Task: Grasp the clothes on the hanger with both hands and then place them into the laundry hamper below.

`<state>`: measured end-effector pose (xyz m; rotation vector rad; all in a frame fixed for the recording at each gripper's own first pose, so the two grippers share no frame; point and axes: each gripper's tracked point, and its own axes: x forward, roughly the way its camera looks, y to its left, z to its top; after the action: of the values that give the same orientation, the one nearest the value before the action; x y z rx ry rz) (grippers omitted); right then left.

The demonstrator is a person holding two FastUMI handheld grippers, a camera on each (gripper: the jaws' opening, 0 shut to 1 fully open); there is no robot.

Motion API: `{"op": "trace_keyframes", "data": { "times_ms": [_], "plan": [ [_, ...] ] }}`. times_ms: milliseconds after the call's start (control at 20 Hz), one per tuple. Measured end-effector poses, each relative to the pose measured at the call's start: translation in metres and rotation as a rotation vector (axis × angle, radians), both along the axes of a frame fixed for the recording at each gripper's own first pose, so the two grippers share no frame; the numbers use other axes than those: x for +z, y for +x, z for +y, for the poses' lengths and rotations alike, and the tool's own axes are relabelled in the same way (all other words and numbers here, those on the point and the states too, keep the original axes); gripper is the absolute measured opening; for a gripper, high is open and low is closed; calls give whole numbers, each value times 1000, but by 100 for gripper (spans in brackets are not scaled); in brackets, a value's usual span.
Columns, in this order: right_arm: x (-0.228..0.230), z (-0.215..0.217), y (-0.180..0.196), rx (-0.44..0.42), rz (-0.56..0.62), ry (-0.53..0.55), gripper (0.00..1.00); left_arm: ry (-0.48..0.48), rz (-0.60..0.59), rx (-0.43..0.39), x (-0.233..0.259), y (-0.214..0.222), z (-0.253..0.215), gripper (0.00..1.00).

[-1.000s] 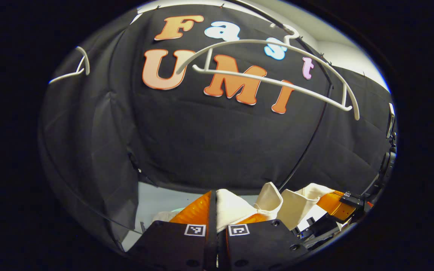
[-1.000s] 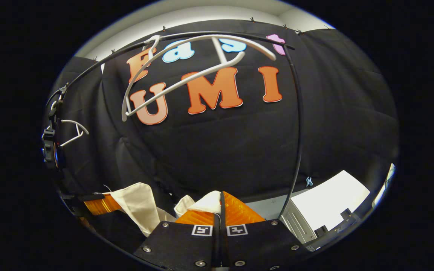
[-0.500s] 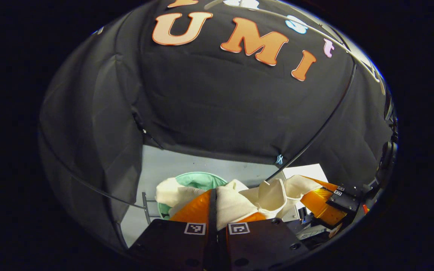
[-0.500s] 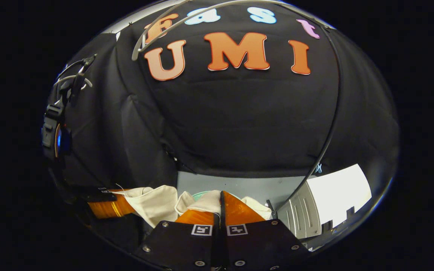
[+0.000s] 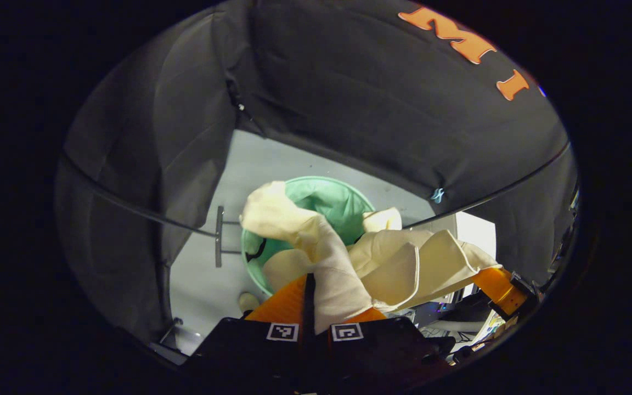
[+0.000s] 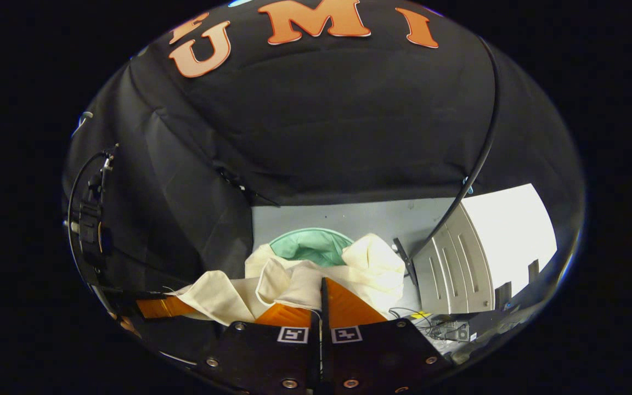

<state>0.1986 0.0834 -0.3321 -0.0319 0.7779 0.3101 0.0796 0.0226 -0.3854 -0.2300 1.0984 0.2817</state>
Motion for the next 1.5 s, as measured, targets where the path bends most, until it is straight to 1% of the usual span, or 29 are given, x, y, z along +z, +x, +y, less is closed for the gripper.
{"op": "trace_keyframes", "data": {
  "times_ms": [150,200,250,300,350,400,500,550,600,650,700,750,800,850,900,950,1000,1150,1350,1500],
  "plan": [
    [-12,11,-3,6,11,-11,2,20,22,-11,1,-1,2,8],
    [-14,18,-5,16,16,-17,2,14,27,-15,1,-1,0,11],
    [-13,27,-7,28,18,-25,2,8,31,-16,2,-2,0,8],
    [-14,34,-7,39,20,-34,2,11,34,-13,2,-3,1,11],
    [-14,39,-7,45,20,-42,5,6,30,-15,2,-2,-1,10],
    [-15,44,-6,48,21,-51,7,16,30,-17,4,-4,0,17],
    [-16,44,-8,51,24,-67,12,26,32,-33,5,1,2,38],
    [-20,45,-10,50,27,-67,24,40,35,-36,2,-1,6,48],
    [-21,44,-11,45,33,-67,24,47,32,-35,2,-2,8,58],
    [-24,43,-12,38,41,-62,35,39,27,-35,2,-1,6,72],
    [-26,43,-13,28,53,-49,40,31,26,-28,1,3,5,86],
    [-29,45,-15,21,61,-34,50,20,27,-28,2,-2,0,100],
    [-31,43,-16,10,68,-29,51,16,27,-26,2,-2,-1,98],
    [-30,38,-17,1,72,-29,68,19,24,-24,4,-1,0,100],
    [-29,33,-19,-4,73,-29,70,25,23,-23,4,0,2,100],
    [-25,28,-19,-13,67,-30,89,27,24,-24,4,-2,2,98],
    [-23,25,-19,-19,60,-33,93,25,25,-26,4,-3,1,98],
    [-22,18,-20,-22,55,-43,95,23,27,-22,3,-5,-1,98],
    [-29,17,-20,-28,70,-37,95,25,44,-13,3,-8,-1,98],
    [-38,11,-18,-40,93,-35,95,47,77,-27,3,-15,1,98]
  ]
}}
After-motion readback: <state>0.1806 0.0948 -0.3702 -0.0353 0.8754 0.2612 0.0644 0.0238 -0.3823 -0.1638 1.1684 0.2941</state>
